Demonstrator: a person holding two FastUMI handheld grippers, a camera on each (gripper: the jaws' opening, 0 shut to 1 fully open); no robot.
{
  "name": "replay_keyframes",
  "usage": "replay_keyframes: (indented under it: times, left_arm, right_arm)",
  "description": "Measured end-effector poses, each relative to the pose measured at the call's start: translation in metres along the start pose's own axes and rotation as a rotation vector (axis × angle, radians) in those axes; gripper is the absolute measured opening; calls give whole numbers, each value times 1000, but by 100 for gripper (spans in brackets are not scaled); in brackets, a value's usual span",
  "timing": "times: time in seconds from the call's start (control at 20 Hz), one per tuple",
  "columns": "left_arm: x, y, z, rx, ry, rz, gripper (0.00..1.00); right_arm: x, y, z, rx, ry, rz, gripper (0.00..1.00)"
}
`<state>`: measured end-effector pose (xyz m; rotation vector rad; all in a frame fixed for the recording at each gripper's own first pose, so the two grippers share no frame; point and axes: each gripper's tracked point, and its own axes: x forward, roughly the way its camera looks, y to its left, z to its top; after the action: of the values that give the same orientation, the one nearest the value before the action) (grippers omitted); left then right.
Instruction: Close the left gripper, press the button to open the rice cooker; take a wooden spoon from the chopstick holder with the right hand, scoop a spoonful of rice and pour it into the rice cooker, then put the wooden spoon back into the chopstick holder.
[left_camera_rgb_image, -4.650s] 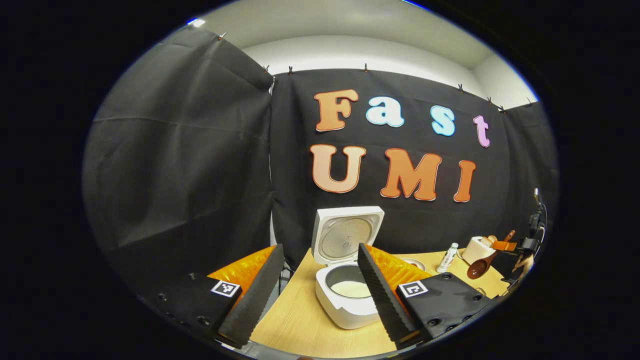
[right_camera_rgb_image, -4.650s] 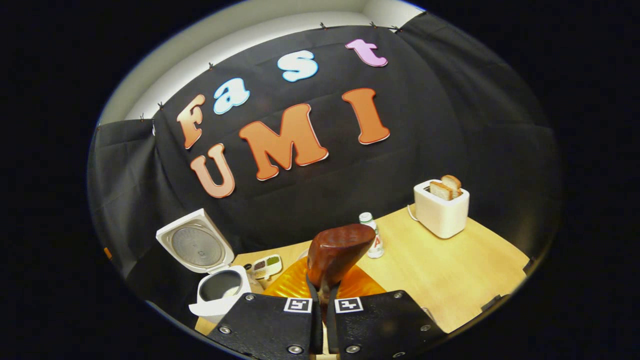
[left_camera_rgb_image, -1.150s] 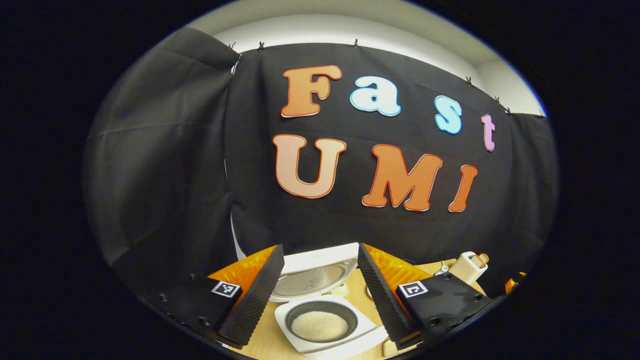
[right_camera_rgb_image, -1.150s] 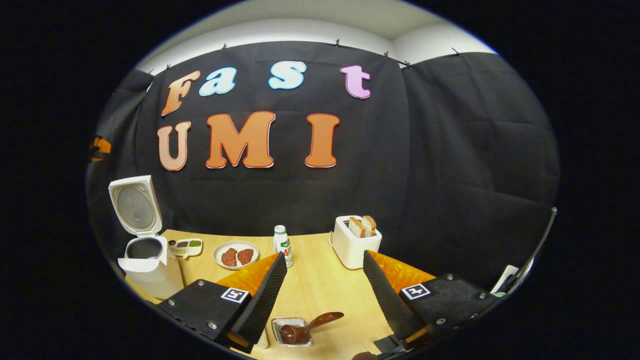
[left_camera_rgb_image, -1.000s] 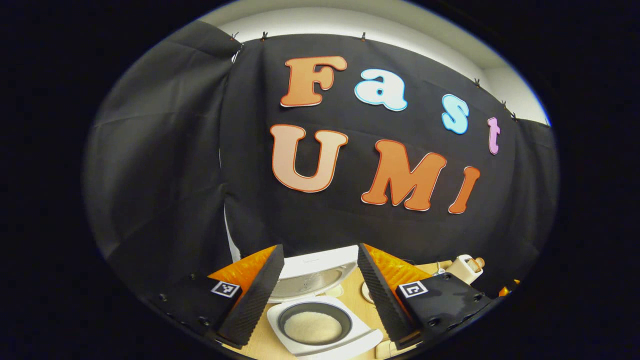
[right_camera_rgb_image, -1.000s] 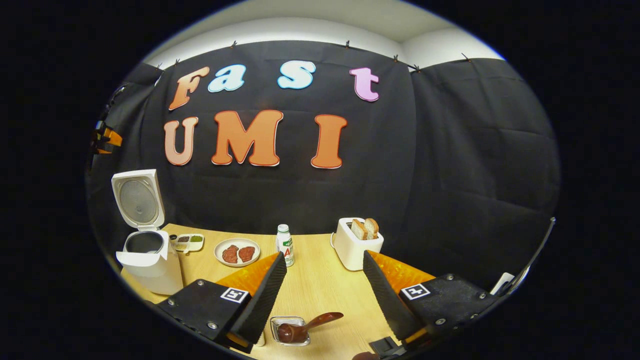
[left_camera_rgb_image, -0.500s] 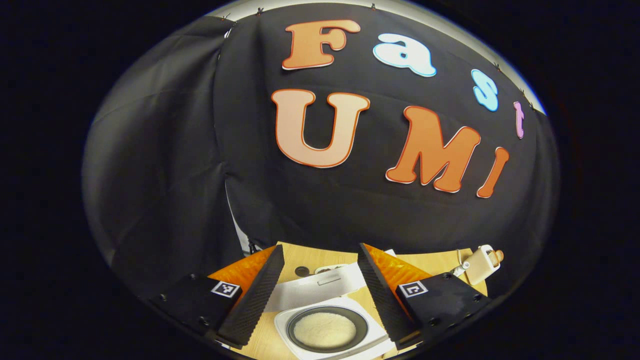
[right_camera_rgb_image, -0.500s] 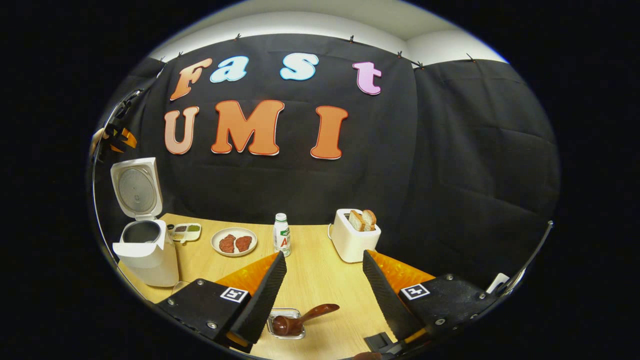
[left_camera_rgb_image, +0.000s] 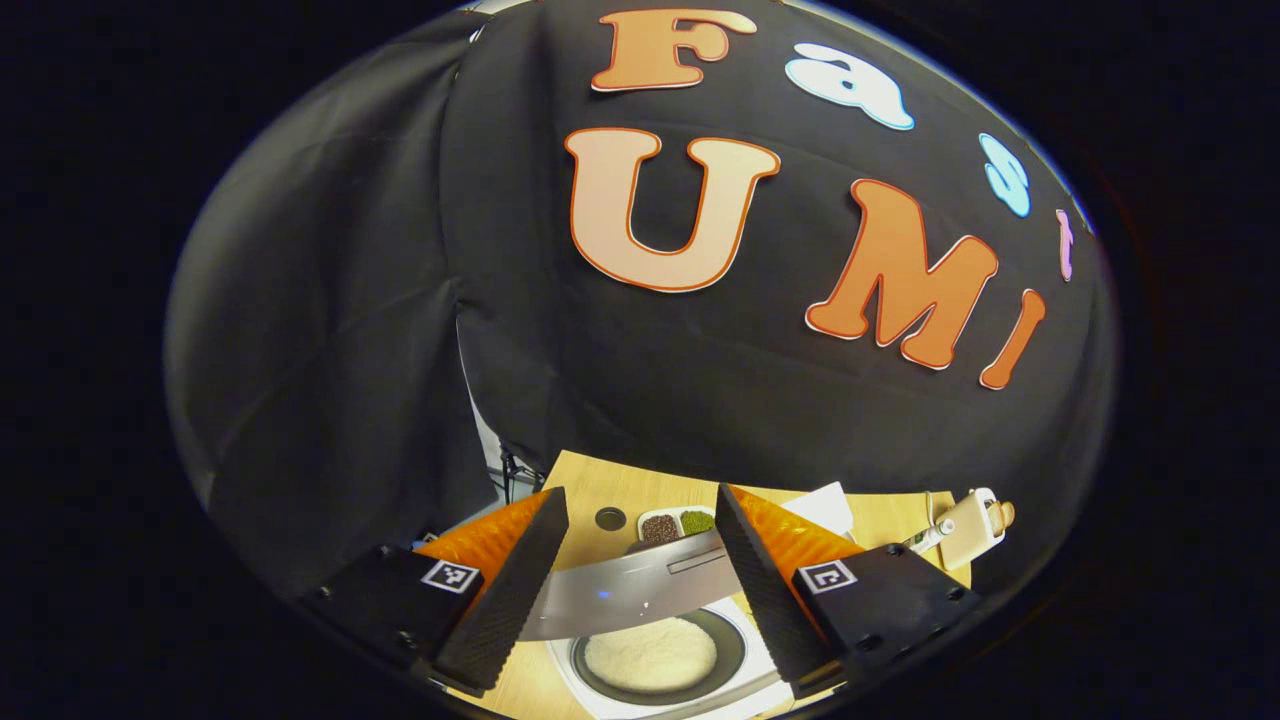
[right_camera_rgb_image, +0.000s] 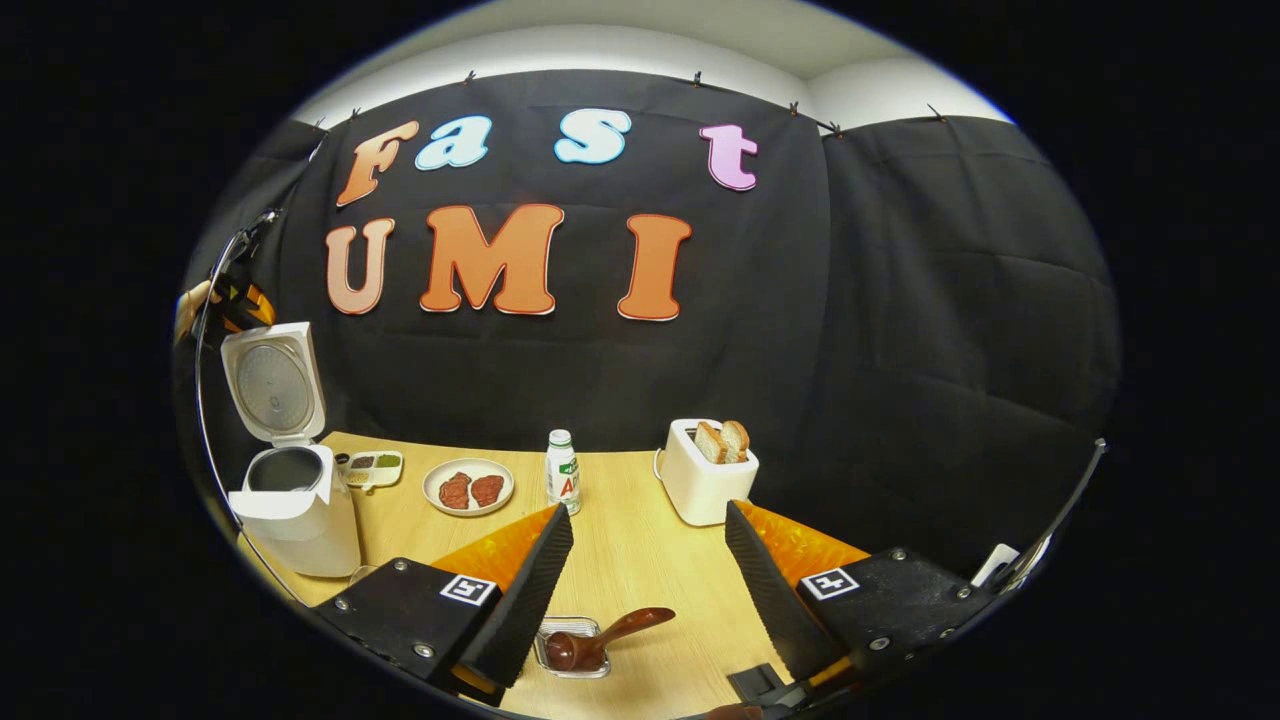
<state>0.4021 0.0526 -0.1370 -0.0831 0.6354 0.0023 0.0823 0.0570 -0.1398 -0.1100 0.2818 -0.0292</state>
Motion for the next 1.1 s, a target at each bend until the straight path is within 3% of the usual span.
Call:
replay_keyframes:
  times: [0.55, 0.75, 0.9, 1.1]
  left_arm:
    - [-35, -22, -42, 29, 38, -53, 100]
    - [-46, -38, -81, 10, 98, -98, 100]
    - [-50, -47, -121, 57, 149, -96, 100]
    - [-48, -60, -169, 45, 200, -97, 100]
  right_arm:
    - [-18, 21, 28, 27, -79, 104, 95]
    - [-18, 28, 29, 41, -94, 159, 95]
    - [-15, 30, 24, 56, -85, 193, 95]
    - [-14, 28, 17, 73, -64, 227, 95]
